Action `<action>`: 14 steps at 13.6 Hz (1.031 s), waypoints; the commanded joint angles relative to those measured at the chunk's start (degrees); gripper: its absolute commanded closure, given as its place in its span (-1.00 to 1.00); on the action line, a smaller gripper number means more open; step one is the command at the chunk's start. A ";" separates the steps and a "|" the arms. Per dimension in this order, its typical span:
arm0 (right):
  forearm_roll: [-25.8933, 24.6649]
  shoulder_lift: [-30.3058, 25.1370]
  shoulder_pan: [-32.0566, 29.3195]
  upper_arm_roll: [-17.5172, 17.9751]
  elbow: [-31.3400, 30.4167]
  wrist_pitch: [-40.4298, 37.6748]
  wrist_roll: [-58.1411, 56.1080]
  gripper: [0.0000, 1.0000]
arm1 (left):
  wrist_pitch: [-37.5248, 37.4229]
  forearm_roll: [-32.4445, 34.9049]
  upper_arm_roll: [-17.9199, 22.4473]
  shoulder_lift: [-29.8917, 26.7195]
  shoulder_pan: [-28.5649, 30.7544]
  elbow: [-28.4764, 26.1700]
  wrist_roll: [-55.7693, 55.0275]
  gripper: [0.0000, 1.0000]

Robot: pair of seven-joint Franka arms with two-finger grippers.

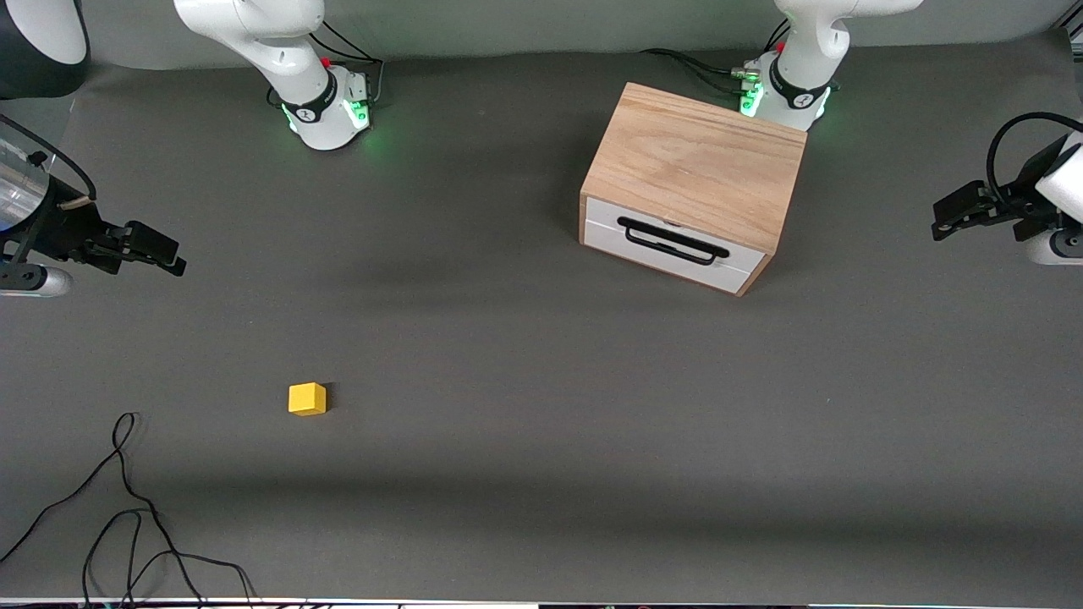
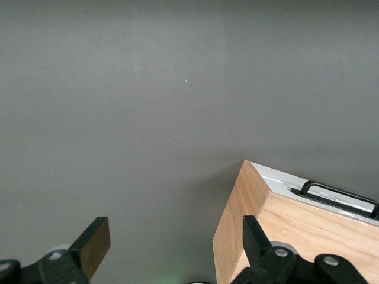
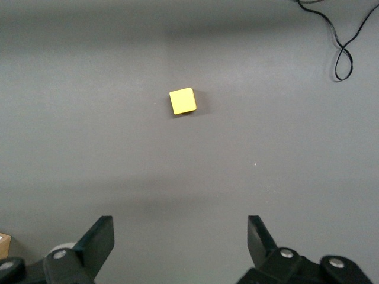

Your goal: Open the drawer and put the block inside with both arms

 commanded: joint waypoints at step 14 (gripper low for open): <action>-0.79 1.48 0.51 -0.27 0.50 -1.05 1.26 -1.00 | 0.71 0.00 -5.06 2.17 -4.77 1.44 -29.55 -1.00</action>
